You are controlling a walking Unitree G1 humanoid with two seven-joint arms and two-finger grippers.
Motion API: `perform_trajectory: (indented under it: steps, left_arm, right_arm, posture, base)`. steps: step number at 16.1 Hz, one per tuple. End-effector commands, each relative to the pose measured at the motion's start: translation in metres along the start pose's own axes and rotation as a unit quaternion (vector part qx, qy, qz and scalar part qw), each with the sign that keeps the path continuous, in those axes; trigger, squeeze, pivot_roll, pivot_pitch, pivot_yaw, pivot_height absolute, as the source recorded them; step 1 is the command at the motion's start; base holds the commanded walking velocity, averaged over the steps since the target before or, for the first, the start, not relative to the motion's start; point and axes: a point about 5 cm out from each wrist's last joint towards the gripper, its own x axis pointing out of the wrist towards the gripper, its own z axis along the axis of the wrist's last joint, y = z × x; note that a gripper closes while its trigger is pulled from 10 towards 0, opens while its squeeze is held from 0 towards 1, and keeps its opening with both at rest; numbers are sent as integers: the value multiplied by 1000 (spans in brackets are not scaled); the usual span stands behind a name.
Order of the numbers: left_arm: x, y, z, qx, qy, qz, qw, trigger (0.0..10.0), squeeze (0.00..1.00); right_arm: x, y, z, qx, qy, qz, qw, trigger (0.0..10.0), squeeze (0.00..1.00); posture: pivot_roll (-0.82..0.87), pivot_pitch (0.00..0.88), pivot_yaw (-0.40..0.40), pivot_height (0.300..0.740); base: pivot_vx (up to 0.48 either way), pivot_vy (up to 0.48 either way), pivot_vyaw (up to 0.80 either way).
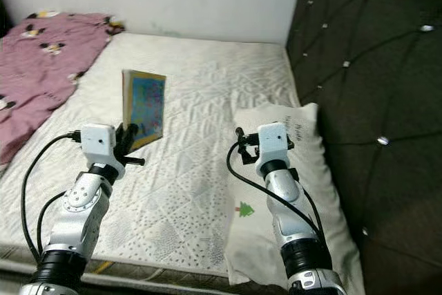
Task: Clean up the room
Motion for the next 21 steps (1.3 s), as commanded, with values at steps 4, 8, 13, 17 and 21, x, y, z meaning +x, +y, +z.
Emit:
perform_trajectory:
  steps: [4, 8, 13, 17, 21]
  left_arm:
    - [-10, -6, -2, -42, 3, 2, 999, 10000, 0]
    - [-14, -12, -1, -44, 3, 6, 999, 10000, 0]
    - [-28, -8, -12, -100, 43, 44, 993, 10000, 0]
    - [-50, -20, -26, -132, 106, 31, 985, 10000, 0]
    - [-74, -12, -21, -112, 98, 27, 989, 10000, 0]
  right_arm:
    - [1, 15, -8, 20, 22, 10, 1000, 10000, 0]
    - [0, 18, -10, 29, 25, 14, 999, 10000, 0]
    - [-6, 31, -18, 42, 44, 36, 998, 10000, 0]
    - [-14, 26, -15, 39, 29, 31, 998, 10000, 0]
    - [-45, -18, -12, 66, 24, -40, 997, 10000, 0]
  posture:
    - [-32, 0, 23, 740]
    - [-20, 0, 5, 740]
    - [-15, 51, -20, 740]
    - [-23, 80, -21, 740]
    - [-46, 88, -28, 740]
  base:
    - [0, 0, -723]
    - [0, 0, -470]
    - [0, 0, 0]
    - [0, 0, 0]
    - [0, 0, 0]
